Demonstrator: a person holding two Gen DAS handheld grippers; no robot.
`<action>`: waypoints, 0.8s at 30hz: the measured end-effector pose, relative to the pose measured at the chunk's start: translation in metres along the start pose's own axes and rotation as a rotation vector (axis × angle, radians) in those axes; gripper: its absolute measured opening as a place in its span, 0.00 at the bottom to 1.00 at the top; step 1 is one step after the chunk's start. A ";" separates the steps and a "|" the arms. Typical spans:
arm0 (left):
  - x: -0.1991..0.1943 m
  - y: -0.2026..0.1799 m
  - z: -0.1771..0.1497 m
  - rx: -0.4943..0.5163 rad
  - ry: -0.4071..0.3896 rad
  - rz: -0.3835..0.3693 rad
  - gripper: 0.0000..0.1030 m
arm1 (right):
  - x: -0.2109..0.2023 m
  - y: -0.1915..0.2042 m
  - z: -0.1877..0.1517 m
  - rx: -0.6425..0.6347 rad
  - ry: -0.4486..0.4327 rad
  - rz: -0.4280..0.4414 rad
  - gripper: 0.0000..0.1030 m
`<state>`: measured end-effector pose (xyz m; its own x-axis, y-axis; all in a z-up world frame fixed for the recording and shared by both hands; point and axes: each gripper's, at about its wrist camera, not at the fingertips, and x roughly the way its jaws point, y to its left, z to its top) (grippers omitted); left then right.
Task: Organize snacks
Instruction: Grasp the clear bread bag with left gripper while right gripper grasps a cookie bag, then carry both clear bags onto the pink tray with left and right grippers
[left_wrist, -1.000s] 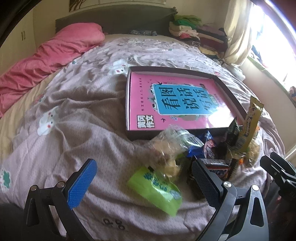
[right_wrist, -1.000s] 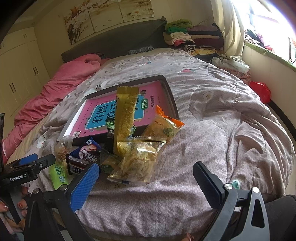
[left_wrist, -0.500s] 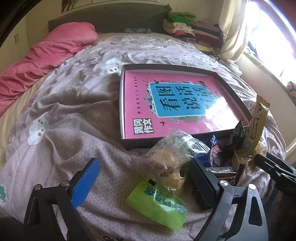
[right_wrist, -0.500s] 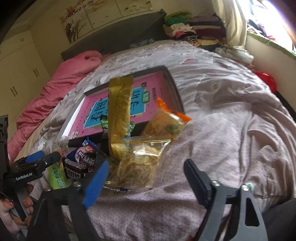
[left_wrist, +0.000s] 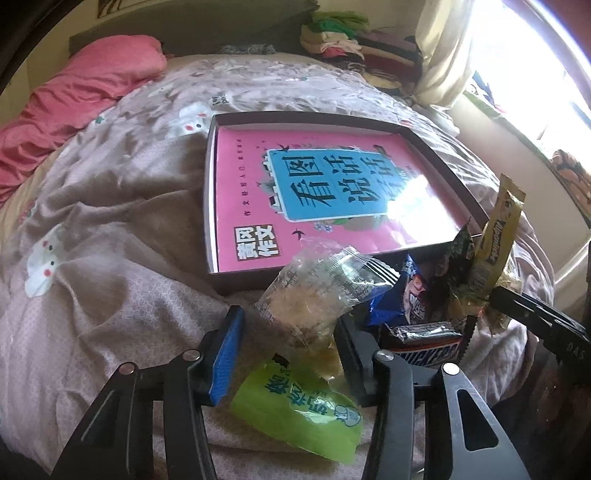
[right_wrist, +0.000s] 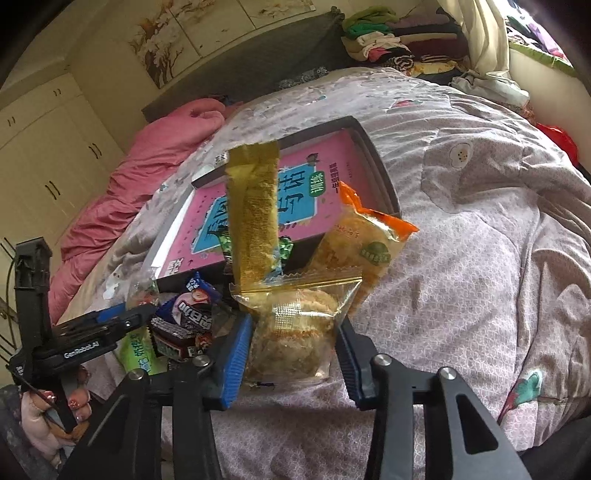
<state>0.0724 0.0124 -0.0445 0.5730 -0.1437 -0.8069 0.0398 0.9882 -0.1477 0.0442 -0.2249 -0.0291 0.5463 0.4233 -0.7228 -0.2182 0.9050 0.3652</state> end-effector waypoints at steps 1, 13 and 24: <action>-0.001 0.000 0.000 0.003 -0.001 -0.009 0.47 | -0.001 0.000 0.000 -0.003 -0.003 -0.001 0.42; -0.009 -0.007 0.001 0.035 -0.021 -0.099 0.36 | -0.027 -0.004 0.003 0.009 -0.070 -0.008 0.41; -0.030 -0.001 0.004 -0.001 -0.075 -0.127 0.35 | -0.052 0.000 0.009 -0.051 -0.176 -0.051 0.41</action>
<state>0.0589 0.0163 -0.0180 0.6230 -0.2634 -0.7366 0.1154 0.9622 -0.2465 0.0231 -0.2471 0.0145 0.6897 0.3673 -0.6240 -0.2251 0.9278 0.2973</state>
